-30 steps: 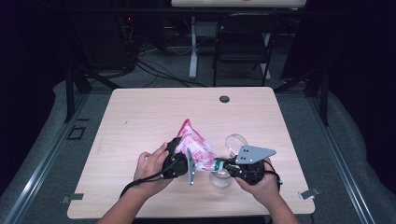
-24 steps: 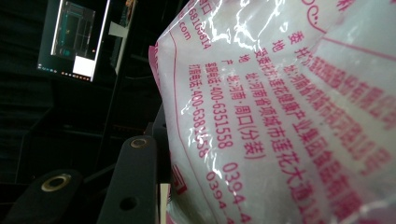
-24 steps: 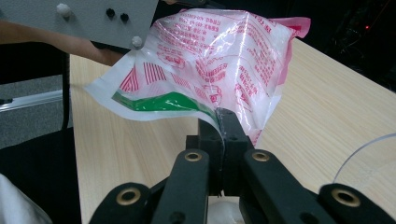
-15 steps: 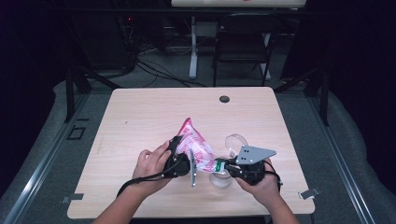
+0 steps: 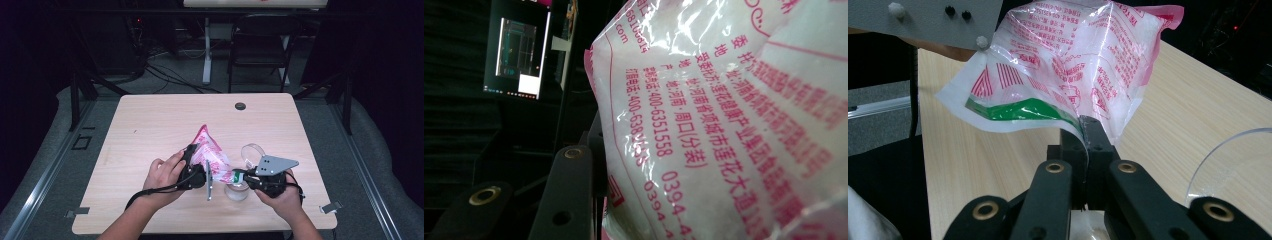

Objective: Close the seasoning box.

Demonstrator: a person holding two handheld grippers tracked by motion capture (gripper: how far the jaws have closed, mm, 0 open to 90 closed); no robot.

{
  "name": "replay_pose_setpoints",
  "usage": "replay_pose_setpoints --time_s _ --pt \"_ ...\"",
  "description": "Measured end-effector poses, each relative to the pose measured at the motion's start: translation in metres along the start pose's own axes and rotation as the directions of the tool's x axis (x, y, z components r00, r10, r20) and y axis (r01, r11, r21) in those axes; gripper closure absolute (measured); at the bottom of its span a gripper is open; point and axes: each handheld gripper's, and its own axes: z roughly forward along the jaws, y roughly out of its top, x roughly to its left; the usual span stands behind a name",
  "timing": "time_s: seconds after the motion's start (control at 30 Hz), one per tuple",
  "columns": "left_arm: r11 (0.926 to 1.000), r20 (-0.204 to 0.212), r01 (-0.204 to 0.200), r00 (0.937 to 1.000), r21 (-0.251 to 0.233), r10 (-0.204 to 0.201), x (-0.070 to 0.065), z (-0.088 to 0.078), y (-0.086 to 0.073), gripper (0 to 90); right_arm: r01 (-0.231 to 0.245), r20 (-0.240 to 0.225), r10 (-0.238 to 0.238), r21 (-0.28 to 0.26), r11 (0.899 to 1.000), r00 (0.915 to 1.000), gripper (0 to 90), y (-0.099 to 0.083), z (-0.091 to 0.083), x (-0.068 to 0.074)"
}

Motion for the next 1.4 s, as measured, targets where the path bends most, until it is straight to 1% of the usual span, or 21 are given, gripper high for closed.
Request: replay_pose_setpoints --time_s 0.2,0.7,0.8,1.1,1.17,1.23,1.4 --pt "1.0000 -0.006 -0.008 1.0000 0.003 0.008 0.001 0.000 0.002 61.4 -0.003 0.004 0.003 -0.001 1.000 1.0000 90.0 -0.001 -0.001 -0.001" --pt "0.9995 -0.015 -0.031 0.9994 -0.011 0.031 0.001 -0.002 0.007 61.7 -0.009 0.008 0.009 0.001 1.000 0.9999 90.0 -0.003 -0.005 -0.005" --pt "0.9992 -0.021 -0.033 0.9992 -0.022 0.033 0.001 -0.002 0.007 61.8 -0.008 0.010 0.008 0.002 1.000 0.9999 90.0 -0.003 -0.006 -0.005" --pt "0.9987 -0.023 -0.047 0.9987 -0.018 0.046 0.002 -0.003 0.010 61.9 -0.011 0.012 0.011 0.002 1.000 0.9999 90.0 -0.004 -0.007 -0.006" --pt "0.9985 -0.030 -0.048 0.9984 -0.026 0.048 0.002 -0.003 0.010 61.9 -0.013 0.011 0.013 0.001 1.000 0.9999 90.0 -0.004 -0.007 -0.007" --pt "0.9984 -0.032 -0.053 0.9981 -0.020 0.052 0.002 -0.004 0.011 62.0 -0.014 0.016 0.014 0.002 1.000 0.9998 90.0 -0.005 -0.008 -0.007" --pt "0.9986 -0.032 -0.047 0.9984 -0.025 0.046 0.002 -0.004 0.012 62.2 -0.017 0.016 0.017 0.000 1.000 0.9997 90.0 -0.005 -0.008 -0.008"
